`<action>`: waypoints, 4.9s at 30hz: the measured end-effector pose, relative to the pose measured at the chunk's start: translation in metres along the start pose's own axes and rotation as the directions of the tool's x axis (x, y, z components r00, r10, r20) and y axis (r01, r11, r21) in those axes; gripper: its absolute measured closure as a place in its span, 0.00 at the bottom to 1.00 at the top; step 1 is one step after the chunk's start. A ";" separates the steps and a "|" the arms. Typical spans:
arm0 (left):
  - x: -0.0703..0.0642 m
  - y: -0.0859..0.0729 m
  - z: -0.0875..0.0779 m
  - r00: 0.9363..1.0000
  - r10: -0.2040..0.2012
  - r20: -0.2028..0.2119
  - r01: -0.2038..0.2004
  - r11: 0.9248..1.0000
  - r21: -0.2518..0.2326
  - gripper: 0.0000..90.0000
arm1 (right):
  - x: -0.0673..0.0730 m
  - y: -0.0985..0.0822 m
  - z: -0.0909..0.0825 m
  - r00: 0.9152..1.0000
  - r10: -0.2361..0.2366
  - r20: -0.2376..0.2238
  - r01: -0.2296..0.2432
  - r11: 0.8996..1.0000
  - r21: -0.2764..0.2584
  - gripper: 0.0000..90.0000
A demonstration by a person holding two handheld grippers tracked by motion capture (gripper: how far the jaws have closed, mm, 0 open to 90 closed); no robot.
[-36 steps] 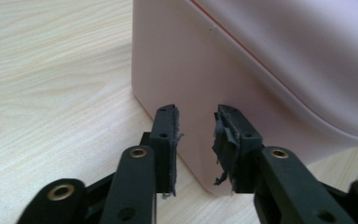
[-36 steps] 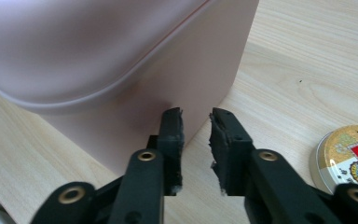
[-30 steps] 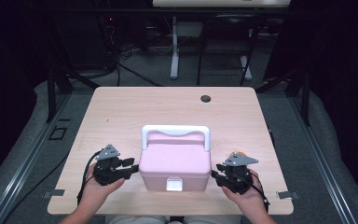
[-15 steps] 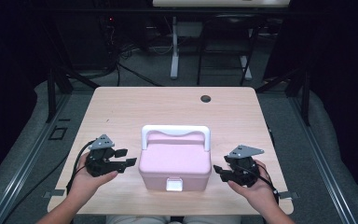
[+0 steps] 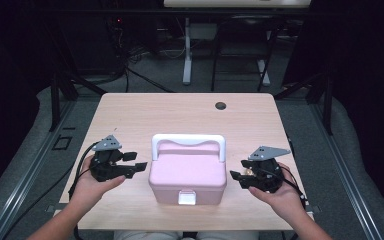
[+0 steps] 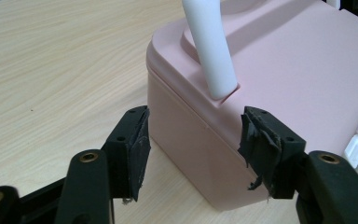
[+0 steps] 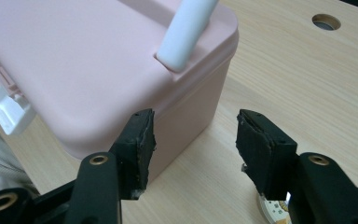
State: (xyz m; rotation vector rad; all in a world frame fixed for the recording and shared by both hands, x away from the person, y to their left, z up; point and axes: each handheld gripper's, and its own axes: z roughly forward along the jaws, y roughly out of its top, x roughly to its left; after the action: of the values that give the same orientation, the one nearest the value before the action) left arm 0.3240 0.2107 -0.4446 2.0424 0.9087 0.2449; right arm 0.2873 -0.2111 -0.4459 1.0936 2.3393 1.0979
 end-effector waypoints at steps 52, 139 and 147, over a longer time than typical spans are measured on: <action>-0.008 0.036 0.027 0.997 0.057 0.058 -0.059 0.998 0.031 0.72 | -0.008 0.040 0.026 0.992 -0.001 -0.130 -0.005 0.999 -0.051 0.67; -0.005 0.043 0.002 0.997 0.028 0.075 -0.028 1.000 0.001 0.74 | -0.010 0.049 0.016 0.988 0.029 -0.154 -0.040 0.997 -0.073 0.83; 0.000 0.028 -0.010 0.998 0.024 0.065 -0.025 1.000 0.012 0.80 | -0.011 0.051 0.015 0.987 0.039 -0.157 -0.051 0.996 -0.075 0.83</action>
State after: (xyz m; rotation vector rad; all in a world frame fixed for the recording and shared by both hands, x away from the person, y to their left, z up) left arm 0.3337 0.2071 -0.4165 2.0621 0.8480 0.1852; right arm 0.3284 -0.1911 -0.4166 1.0726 2.3752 1.3246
